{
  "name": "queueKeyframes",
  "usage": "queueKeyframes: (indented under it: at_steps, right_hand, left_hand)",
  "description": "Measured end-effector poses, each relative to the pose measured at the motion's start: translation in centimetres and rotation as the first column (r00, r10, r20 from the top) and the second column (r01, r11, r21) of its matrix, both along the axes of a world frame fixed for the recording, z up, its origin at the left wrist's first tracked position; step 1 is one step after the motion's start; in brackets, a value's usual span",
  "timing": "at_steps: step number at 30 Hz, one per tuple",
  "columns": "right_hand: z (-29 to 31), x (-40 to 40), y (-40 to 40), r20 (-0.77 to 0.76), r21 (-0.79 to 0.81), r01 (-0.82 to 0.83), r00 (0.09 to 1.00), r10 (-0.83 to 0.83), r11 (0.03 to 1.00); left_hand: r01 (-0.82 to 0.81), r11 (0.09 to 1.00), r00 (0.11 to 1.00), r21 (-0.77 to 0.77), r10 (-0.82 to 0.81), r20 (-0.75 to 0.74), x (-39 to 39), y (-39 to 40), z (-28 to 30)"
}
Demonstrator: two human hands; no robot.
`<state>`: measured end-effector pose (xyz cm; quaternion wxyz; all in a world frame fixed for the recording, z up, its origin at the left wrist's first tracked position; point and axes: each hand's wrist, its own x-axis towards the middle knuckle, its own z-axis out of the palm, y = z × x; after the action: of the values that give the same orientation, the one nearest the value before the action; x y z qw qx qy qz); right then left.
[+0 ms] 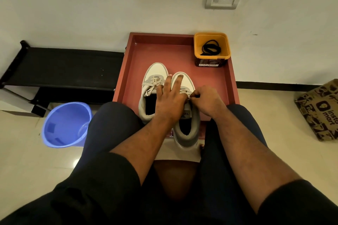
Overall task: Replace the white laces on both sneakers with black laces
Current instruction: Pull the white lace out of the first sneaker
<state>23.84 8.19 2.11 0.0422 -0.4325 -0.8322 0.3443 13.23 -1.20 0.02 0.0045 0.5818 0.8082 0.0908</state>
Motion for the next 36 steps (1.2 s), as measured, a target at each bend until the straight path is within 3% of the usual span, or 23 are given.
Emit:
queueKeyframes:
  at_steps: [2, 4, 6, 9, 13, 14, 16, 18, 20, 23, 25, 27, 29, 32, 34, 36]
  right_hand:
    - [0.0, 0.0, 0.0, 0.000, 0.000, 0.008, 1.000, -0.008, 1.000]
    - [0.1, 0.0, 0.0, -0.001, 0.002, 0.016, 1.000, -0.016, 1.000]
    - [0.1, -0.1, 0.1, 0.002, -0.001, 0.021, 1.000, -0.021, 1.000]
    - [0.2, -0.2, 0.0, 0.009, -0.003, 0.021, 1.000, -0.021, 1.000]
    - [0.3, -0.2, -0.1, 0.001, -0.014, 0.040, 0.999, -0.040, 0.999]
    - [0.3, -0.2, -0.2, 0.002, -0.023, 0.054, 0.999, -0.054, 0.998]
    - [0.3, -0.2, -0.2, 0.026, -0.024, 0.071, 0.997, -0.070, 0.997]
    - [0.4, -0.3, -0.3, 0.053, -0.020, 0.061, 0.997, -0.060, 0.998]
    - [0.4, -0.3, -0.3, 0.063, -0.040, 0.061, 0.996, -0.059, 0.997]
    - [0.4, -0.3, -0.2, 0.057, -0.058, 0.071, 0.996, -0.068, 0.996]
    - [0.3, -0.3, -0.2, 0.052, -0.043, 0.065, 0.997, -0.062, 0.997]
    - [0.3, -0.3, -0.2, 0.042, -0.033, 0.064, 0.997, -0.062, 0.997]
    - [0.3, -0.3, -0.1, 0.039, -0.031, 0.068, 0.997, -0.067, 0.997]
    - [0.0, -0.4, -0.1, 0.027, -0.029, 0.079, 0.997, -0.078, 0.996]
    - [-0.1, -0.6, -0.1, -0.020, 0.014, 0.092, 0.996, -0.092, 0.996]
    - [0.0, -0.8, -0.2, -0.050, 0.075, 0.065, 0.997, -0.062, 0.995]
  left_hand:
    - [-0.096, 0.981, 0.985, 0.169, 0.069, 0.158, -0.3, 0.0, 0.4]
    - [-0.315, 0.903, 0.919, 0.293, 0.212, 0.334, -1.2, -0.1, 1.0]
    - [-0.498, 0.804, 0.823, 0.326, 0.318, 0.471, -2.3, -0.3, 1.9]
    - [-0.643, 0.659, 0.710, 0.390, 0.321, 0.627, -3.7, -0.6, 3.2]
    - [-0.744, 0.539, 0.632, 0.395, 0.373, 0.680, -4.1, -0.7, 3.0]
    - [-0.739, 0.560, 0.639, 0.374, 0.406, 0.654, -4.1, -0.7, 2.9]
    - [-0.624, 0.724, 0.755, 0.295, 0.459, 0.468, -3.8, -0.7, 2.8]
    - [-0.400, 0.900, 0.900, 0.172, 0.351, 0.258, -2.9, -0.8, 2.7]
    - [-0.204, 0.977, 0.968, 0.056, 0.192, 0.162, -1.6, -0.7, 2.3]
    - [-0.073, 0.993, 0.990, -0.094, 0.084, 0.117, -0.5, -0.4, 1.4]
    - [-0.058, 0.995, 0.990, -0.080, 0.067, 0.122, -0.4, -0.2, 1.1]
    - [-0.154, 0.985, 0.962, 0.083, 0.130, 0.239, -0.7, 0.0, 1.2]
    - [-0.356, 0.910, 0.887, 0.214, 0.257, 0.384, -1.4, 0.0, 1.6]
    - [-0.514, 0.839, 0.822, 0.177, 0.423, 0.381, -2.8, -0.4, 2.6]
    - [-0.466, 0.865, 0.867, 0.184, 0.405, 0.288, -3.0, -0.7, 3.1]
    - [-0.301, 0.936, 0.935, 0.185, 0.251, 0.250, -2.6, -0.7, 2.9]
